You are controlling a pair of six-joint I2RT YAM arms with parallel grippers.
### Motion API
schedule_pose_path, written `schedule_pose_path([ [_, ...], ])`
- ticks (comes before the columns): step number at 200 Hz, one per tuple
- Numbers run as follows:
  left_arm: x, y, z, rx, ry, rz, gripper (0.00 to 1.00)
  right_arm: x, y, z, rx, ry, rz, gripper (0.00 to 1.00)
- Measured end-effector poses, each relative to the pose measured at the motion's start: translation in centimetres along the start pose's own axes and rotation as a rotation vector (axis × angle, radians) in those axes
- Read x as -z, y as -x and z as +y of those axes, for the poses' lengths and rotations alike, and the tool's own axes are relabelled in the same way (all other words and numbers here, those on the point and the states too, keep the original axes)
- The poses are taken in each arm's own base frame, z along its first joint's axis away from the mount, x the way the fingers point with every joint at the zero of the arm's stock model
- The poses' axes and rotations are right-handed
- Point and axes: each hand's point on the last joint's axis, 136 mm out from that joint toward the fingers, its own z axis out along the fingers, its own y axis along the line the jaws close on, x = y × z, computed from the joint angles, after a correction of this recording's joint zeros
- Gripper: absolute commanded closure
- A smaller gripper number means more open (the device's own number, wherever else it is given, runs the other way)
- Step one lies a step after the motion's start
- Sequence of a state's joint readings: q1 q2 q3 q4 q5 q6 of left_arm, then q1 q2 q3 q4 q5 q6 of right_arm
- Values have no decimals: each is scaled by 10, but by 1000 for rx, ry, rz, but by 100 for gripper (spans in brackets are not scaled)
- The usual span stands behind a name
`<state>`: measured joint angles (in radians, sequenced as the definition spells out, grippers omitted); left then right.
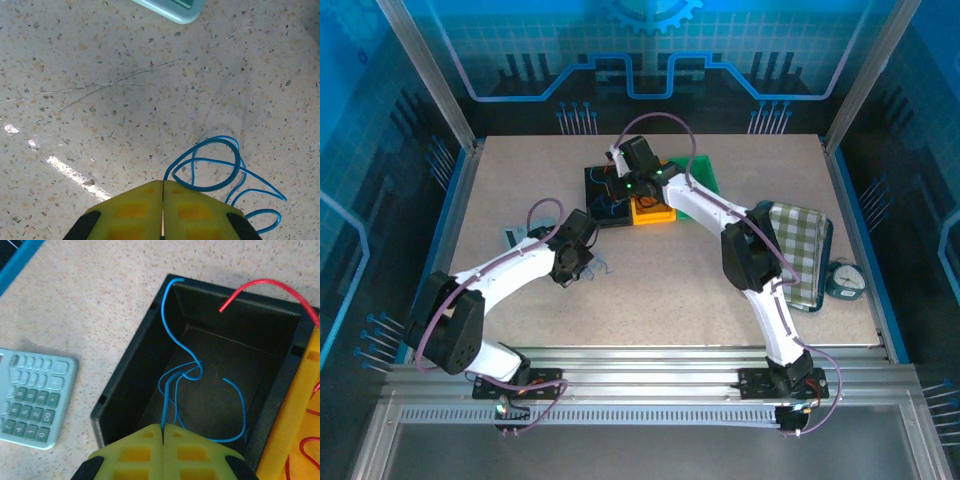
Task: Untangle the cables
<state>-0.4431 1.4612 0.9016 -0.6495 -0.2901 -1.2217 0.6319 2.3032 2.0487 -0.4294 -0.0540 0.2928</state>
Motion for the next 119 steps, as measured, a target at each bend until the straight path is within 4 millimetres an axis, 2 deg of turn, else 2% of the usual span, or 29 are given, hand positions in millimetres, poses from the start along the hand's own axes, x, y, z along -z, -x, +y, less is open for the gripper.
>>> schedule_pose_path([
  [7, 1, 1, -2, 0, -6, -2, 100, -3, -3, -2, -2, -6, 13, 75],
  [19, 4, 2, -5, -2, -15, -4, 100, -4, -8, -5, -21, -18, 30, 68],
  [49, 10, 5, -10, -10, -39, -11, 100, -2, -6, -7, -24, -37, 18, 60],
  [64, 12, 7, -12, -13, -47, -14, 100, 6, -3, -7, -25, -43, 2, 59],
  [90, 15, 9, -17, -30, -62, -19, 100, 36, 13, -1, -18, -40, -61, 59],
  [119, 22, 13, -26, -44, -88, -27, 100, 82, 32, 5, -8, -49, -166, 59],
])
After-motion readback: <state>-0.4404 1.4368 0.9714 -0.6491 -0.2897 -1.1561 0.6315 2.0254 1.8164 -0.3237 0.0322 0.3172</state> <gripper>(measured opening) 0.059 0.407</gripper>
